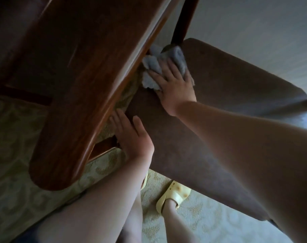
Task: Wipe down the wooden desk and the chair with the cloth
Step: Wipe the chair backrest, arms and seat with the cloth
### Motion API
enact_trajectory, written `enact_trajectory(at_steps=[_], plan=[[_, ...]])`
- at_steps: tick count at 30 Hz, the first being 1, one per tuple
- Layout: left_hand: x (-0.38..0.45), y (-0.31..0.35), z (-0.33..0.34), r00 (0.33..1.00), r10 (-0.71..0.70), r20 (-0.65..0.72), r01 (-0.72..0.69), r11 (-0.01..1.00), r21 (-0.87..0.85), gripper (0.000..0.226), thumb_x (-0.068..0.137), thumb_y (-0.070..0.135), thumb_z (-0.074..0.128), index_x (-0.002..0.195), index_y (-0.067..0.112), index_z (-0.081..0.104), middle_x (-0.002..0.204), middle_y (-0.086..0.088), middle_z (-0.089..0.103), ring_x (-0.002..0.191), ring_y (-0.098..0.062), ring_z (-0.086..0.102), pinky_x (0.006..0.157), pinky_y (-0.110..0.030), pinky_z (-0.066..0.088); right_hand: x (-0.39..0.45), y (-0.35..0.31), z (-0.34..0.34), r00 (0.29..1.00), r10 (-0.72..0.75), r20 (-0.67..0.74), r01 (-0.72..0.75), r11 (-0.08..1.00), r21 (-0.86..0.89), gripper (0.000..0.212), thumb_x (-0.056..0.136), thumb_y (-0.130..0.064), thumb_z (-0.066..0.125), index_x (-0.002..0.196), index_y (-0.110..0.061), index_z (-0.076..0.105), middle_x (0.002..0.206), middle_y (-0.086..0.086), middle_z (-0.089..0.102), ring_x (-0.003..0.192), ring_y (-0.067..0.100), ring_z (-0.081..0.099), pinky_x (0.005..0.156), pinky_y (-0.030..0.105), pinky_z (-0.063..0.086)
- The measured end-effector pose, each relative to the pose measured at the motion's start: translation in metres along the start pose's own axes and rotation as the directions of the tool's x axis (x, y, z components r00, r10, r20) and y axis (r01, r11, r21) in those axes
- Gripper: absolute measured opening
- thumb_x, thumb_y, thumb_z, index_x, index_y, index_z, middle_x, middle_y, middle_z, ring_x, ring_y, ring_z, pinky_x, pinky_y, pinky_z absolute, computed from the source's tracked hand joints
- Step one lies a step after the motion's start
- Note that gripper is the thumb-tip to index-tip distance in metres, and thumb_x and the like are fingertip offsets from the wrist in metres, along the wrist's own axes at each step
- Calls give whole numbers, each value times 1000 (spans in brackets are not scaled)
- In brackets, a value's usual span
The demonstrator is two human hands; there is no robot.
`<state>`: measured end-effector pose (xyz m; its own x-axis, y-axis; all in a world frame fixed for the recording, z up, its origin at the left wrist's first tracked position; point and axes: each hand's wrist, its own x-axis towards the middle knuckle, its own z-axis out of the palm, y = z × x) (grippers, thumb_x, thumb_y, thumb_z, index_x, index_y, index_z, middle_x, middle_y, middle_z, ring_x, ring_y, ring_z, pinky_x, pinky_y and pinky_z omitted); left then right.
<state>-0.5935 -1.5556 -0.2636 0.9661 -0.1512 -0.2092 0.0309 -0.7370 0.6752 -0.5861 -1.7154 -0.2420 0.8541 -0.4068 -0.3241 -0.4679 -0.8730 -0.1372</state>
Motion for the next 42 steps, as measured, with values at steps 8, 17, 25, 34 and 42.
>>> enact_trajectory(at_steps=[8, 17, 25, 34, 42], plan=[[19, 55, 24, 989, 138, 45, -139, 990, 31, 63, 96, 35, 26, 150, 2, 26, 159, -15, 19, 148, -27, 15, 117, -29, 3, 17, 52, -9, 961, -245, 131, 252, 967, -40, 53, 104, -43, 28, 154, -38, 10, 164, -5, 0, 149, 17, -8, 118, 45, -1], [2, 100, 46, 883, 209, 419, -301, 939, 168, 56, 104, 35, 27, 154, 14, 16, 163, -2, 7, 149, -16, 0, 118, -32, -1, -17, 71, -10, 992, 125, 7, -124, 973, 195, 54, 103, -43, 32, 153, -39, 14, 163, -7, -3, 150, 18, -7, 118, 49, 1], [-17, 127, -15, 658, 78, 749, -537, 746, 394, 58, 104, 38, 27, 155, 20, 7, 163, 2, -4, 149, -16, -6, 121, -36, -2, -142, 105, -48, 784, 509, 356, -604, 758, 246, 54, 100, -17, 38, 149, -39, 28, 160, -2, 22, 144, 26, 25, 110, 42, 32], [-34, 223, -155, 499, -54, 865, -496, 800, 336, 50, 103, 32, 40, 150, 18, 33, 158, -2, 26, 145, -21, 24, 119, -36, 20, -174, 25, -240, 924, 266, 275, -305, 946, 109, 38, 97, -13, 46, 130, -31, 50, 108, 1, 61, 99, 27, 62, 71, 33, 48], [-31, 266, -343, 671, 62, 739, -399, 870, 289, 45, 103, 27, 39, 145, 13, 42, 151, -4, 39, 137, -21, 37, 112, -31, 28, -193, -59, -402, 946, -46, 321, 98, 984, -149, 40, 100, -3, 42, 140, -6, 44, 141, 3, 48, 125, 26, 49, 91, 27, 39]])
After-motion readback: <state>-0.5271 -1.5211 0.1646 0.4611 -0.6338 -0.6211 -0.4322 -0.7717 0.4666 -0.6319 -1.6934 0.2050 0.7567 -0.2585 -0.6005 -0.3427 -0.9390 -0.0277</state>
